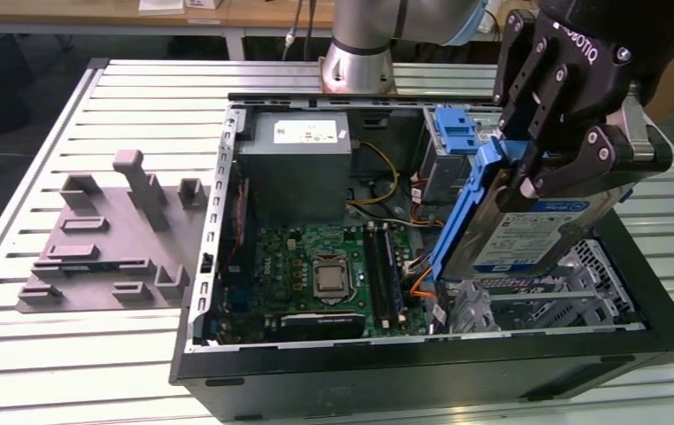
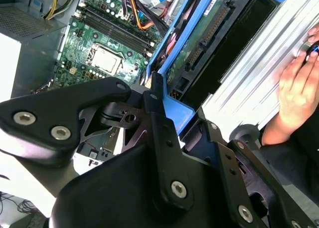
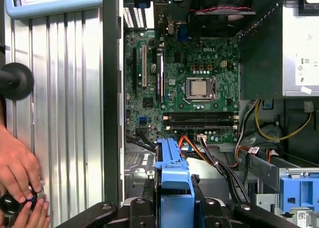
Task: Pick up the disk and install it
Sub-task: 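Insert the disk into the insertion slot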
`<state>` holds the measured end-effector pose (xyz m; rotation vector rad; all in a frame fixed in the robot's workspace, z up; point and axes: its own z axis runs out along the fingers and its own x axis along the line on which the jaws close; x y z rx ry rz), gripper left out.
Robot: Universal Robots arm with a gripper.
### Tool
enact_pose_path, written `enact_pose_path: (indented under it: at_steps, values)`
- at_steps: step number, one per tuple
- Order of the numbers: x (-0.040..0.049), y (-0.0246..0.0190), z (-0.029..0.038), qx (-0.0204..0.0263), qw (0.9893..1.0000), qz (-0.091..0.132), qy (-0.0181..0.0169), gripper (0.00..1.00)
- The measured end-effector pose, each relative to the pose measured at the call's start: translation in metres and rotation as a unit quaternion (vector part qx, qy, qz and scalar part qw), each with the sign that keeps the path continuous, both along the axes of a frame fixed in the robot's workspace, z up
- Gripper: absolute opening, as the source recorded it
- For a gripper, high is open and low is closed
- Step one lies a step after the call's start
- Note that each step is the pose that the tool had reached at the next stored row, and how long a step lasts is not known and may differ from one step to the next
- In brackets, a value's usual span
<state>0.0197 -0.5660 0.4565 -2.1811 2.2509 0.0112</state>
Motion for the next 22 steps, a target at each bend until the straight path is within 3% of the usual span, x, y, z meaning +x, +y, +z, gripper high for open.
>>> enact_pose_path:
  at_steps: [6, 19, 22]
  values:
    - [0.0029, -0.0047, -0.0016, 0.0000, 1.0000, 0.000, 0.0000, 0.36]
    - [0.0284, -0.0047, -0.0027, 0.0000, 1.0000, 0.000, 0.0000, 0.36]
    - [0.0308, -0.0047, -0.0028, -0.0001, 1.0000, 0.000, 0.0000, 0.36]
